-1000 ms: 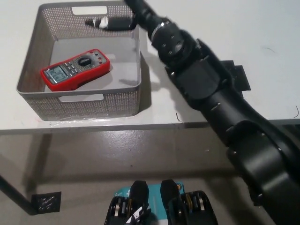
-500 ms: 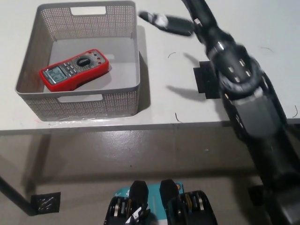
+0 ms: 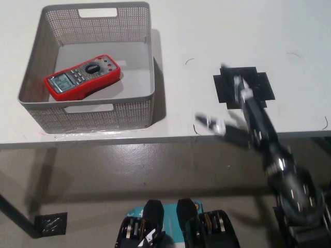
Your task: Use the right hand to pick up a multimeter on the right side and put it into a container on the left side
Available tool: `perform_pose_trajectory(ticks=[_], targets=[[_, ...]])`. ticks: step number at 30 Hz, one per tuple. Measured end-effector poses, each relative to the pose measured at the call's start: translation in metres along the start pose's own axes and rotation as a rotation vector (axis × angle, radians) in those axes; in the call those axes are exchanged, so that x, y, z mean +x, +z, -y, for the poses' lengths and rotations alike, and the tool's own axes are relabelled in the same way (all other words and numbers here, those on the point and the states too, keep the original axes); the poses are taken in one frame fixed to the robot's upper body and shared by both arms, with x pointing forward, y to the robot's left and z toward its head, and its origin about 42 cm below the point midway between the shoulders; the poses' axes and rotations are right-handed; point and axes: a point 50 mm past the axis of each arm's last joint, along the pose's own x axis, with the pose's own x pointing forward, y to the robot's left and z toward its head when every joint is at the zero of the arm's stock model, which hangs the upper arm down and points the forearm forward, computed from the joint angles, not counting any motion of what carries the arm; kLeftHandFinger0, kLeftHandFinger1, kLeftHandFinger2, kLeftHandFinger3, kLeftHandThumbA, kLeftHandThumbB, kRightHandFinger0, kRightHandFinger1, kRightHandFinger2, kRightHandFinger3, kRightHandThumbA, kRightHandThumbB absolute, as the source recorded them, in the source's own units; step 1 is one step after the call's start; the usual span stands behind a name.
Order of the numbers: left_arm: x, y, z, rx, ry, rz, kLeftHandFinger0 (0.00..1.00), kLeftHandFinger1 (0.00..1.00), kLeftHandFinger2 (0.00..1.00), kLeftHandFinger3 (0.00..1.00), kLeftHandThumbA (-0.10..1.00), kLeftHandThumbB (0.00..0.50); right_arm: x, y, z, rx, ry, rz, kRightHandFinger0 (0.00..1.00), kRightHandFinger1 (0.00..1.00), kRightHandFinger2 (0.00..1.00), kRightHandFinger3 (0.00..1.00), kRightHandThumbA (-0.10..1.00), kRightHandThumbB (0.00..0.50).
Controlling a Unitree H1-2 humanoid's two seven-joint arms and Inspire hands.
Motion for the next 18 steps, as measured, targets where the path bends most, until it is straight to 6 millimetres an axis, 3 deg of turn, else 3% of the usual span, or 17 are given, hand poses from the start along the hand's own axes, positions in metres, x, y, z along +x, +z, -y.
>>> perform_pose_trajectory(ticks=[4, 7, 10, 12, 18], targets=[[0.001, 0.002, -0.004, 0.000, 0.018, 0.008, 1.00, 1.00, 1.00, 1.00, 1.00, 0.437, -0.079, -0.010, -0.023, 0.040, 0.016, -0.031, 1.00, 1.00, 1.00, 1.00, 1.00, 0.456], [0.003, 0.005, -0.008, 0.002, 0.035, 0.019, 1.00, 1.00, 1.00, 1.00, 1.00, 0.448, -0.125, -0.019, -0.038, 0.072, 0.027, -0.085, 1.00, 1.00, 1.00, 1.00, 1.00, 0.455], [0.007, 0.008, -0.012, 0.005, 0.048, 0.033, 1.00, 1.00, 1.00, 1.00, 1.00, 0.453, -0.154, -0.026, -0.048, 0.090, 0.032, -0.124, 1.00, 1.00, 1.00, 1.00, 1.00, 0.452], [0.009, 0.011, -0.014, 0.005, 0.057, 0.046, 1.00, 1.00, 1.00, 1.00, 1.00, 0.442, -0.169, -0.029, -0.053, 0.099, 0.034, -0.140, 1.00, 1.00, 1.00, 1.00, 1.00, 0.405], [0.014, 0.015, -0.014, -0.001, 0.070, 0.061, 1.00, 1.00, 1.00, 1.00, 1.00, 0.435, -0.189, -0.050, -0.062, 0.106, 0.044, -0.181, 1.00, 1.00, 1.00, 1.00, 1.00, 0.387]])
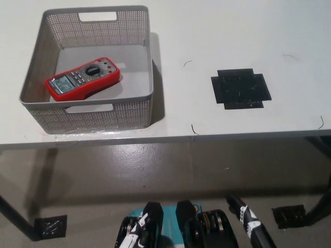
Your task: Use the right hand to pick up a multimeter on the right side and put it into a container on the left side
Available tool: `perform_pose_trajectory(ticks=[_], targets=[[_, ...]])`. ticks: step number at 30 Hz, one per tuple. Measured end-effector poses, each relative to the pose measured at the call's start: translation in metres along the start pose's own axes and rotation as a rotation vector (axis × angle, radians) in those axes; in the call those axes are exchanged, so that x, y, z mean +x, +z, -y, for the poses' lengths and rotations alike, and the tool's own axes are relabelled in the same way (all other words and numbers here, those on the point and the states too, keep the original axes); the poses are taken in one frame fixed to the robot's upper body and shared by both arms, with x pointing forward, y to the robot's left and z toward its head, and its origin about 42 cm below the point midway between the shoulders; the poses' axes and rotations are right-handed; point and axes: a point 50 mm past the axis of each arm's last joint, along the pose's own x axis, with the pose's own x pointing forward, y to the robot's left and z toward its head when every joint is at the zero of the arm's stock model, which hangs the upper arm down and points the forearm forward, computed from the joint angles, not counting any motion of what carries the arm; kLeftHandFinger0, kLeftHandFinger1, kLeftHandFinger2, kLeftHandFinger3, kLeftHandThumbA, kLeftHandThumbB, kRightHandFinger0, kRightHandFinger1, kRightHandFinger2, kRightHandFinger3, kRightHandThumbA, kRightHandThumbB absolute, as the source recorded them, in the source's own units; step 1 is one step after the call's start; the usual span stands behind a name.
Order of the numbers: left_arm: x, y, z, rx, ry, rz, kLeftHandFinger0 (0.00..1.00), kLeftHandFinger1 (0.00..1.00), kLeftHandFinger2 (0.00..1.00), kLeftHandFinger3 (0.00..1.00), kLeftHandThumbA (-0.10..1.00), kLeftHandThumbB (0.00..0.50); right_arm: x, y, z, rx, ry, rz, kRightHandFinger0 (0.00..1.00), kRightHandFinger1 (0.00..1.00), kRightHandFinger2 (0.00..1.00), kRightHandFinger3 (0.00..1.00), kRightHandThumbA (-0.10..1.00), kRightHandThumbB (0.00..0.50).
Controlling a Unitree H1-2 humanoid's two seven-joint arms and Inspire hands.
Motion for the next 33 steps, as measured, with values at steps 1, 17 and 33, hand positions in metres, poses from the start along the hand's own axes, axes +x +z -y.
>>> perform_pose_trajectory(ticks=[1, 17, 33], targets=[[0.001, 0.000, -0.001, 0.000, 0.005, 0.002, 1.00, 1.00, 1.00, 1.00, 1.00, 0.434, -0.001, -0.007, -0.001, 0.001, 0.004, -0.011, 1.00, 1.00, 1.00, 1.00, 1.00, 0.388], [0.024, -0.004, -0.012, 0.003, 0.120, 0.002, 1.00, 1.00, 1.00, 1.00, 1.00, 0.373, 0.018, -0.086, 0.006, 0.009, 0.071, -0.164, 1.00, 1.00, 1.00, 1.00, 1.00, 0.422], [0.033, -0.001, -0.016, 0.026, 0.143, 0.020, 1.00, 1.00, 1.00, 1.00, 1.00, 0.427, 0.031, -0.079, 0.014, -0.005, 0.111, -0.144, 1.00, 1.00, 1.00, 1.00, 1.00, 0.422]])
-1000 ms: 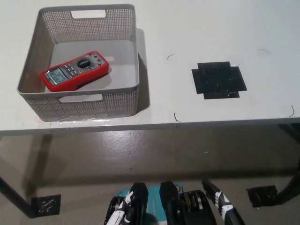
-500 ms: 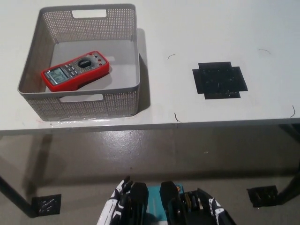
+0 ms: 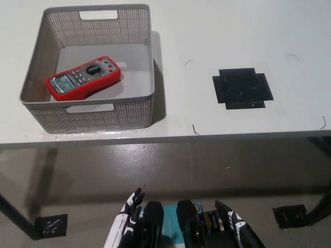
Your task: Use the right hand to pick up a multimeter on the right side and put it into a container on the left side
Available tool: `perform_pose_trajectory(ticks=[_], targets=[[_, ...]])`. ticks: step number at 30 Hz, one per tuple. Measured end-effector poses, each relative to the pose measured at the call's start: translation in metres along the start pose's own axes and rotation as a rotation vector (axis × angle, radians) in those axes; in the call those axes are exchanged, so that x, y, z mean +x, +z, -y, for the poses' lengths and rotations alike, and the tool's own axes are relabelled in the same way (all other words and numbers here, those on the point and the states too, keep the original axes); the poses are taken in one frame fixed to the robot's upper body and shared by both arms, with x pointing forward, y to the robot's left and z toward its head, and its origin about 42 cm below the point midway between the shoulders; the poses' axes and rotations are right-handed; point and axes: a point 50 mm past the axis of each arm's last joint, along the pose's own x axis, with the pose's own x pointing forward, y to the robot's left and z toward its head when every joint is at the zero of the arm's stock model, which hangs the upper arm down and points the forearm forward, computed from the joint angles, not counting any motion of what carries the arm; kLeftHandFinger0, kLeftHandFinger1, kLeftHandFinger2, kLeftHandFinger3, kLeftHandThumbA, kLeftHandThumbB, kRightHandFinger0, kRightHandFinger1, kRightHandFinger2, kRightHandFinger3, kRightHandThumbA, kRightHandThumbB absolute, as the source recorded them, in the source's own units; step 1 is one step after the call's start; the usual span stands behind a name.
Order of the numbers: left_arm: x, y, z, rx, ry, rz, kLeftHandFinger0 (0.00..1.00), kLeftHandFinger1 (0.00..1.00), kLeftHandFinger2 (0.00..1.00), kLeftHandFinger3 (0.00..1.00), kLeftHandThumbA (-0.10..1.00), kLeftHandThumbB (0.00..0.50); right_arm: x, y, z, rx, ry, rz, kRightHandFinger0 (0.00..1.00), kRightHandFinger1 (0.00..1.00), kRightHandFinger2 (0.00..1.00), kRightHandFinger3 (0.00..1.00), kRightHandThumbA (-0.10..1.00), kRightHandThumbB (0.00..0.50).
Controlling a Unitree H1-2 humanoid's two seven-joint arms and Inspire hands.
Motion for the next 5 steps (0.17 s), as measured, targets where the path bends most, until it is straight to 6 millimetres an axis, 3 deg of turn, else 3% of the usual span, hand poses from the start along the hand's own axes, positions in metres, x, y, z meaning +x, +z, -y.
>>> perform_pose_trajectory(ticks=[5], targets=[[0.0039, 0.0020, -0.0005, 0.001, -0.001, 0.009, 1.00, 1.00, 1.00, 1.00, 1.00, 0.416, 0.0013, 0.0041, 0.0008, -0.005, 0.008, 0.005, 1.00, 1.00, 1.00, 1.00, 1.00, 0.405]])
